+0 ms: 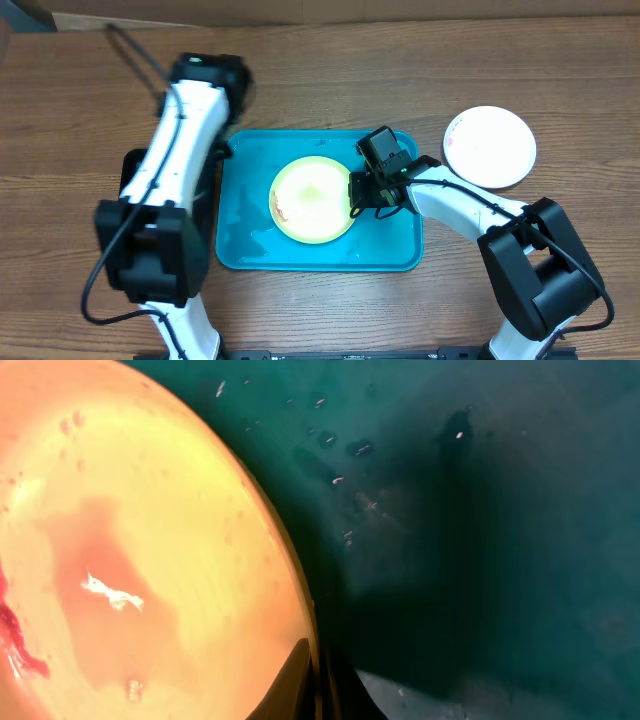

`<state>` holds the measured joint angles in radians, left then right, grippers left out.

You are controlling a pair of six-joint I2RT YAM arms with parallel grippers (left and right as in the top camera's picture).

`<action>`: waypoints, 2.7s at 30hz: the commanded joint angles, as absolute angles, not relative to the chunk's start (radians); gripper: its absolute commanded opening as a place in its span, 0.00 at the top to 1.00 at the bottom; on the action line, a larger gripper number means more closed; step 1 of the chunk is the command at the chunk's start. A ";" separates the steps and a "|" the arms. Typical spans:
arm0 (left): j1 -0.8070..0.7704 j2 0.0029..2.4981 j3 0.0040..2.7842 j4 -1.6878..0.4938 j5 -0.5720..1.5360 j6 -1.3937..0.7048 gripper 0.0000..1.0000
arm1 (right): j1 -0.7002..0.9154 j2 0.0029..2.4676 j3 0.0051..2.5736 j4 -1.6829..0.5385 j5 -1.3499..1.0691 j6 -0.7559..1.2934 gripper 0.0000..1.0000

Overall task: Clean dirty plates on tray and stack at the side
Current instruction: 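Lift the yellow plate with the right gripper and retract the left arm, then stack the yellow plate onto the plate pile with the right gripper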

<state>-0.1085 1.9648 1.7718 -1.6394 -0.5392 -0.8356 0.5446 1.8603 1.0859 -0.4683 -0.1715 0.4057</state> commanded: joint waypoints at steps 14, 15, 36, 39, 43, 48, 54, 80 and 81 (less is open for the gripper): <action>0.390 1.916 1.748 -1.582 -0.162 -0.683 0.96 | 0.833 1.606 1.353 -0.583 0.749 -0.133 0.96; 0.402 1.916 1.741 -1.573 -0.149 -0.675 0.96 | 0.857 1.606 1.358 -0.573 0.828 -0.185 0.96; 0.445 1.916 1.546 -1.394 -0.029 -0.624 0.95 | 1.156 1.606 1.362 0.235 1.399 -1.328 0.96; 0.445 1.916 1.546 -1.393 -0.028 -0.619 0.96 | 1.155 1.606 1.362 0.238 1.411 -1.303 0.96; 0.445 1.916 1.546 -1.388 -0.028 -0.616 0.96 | 1.129 1.606 1.361 0.229 1.423 -1.124 0.96; 0.445 1.916 1.546 -1.388 -0.023 -0.612 0.96 | 1.019 1.607 1.341 0.013 1.430 -0.679 0.96; 0.445 1.916 1.546 -1.386 -0.001 -0.598 0.96 | 0.793 1.607 1.341 -0.574 1.018 0.021 0.96; 0.445 1.916 1.546 -1.357 -0.002 -0.579 0.96 | -0.205 1.665 1.249 -0.733 0.141 0.473 0.96; 0.445 1.916 1.546 -1.356 -0.002 -0.579 0.96 | -0.205 1.670 1.233 -0.714 0.141 0.473 0.96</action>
<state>0.4469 1.9427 1.5490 -1.3590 -0.0105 -0.6014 -0.2047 1.6527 1.2709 -0.7376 0.1535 0.4618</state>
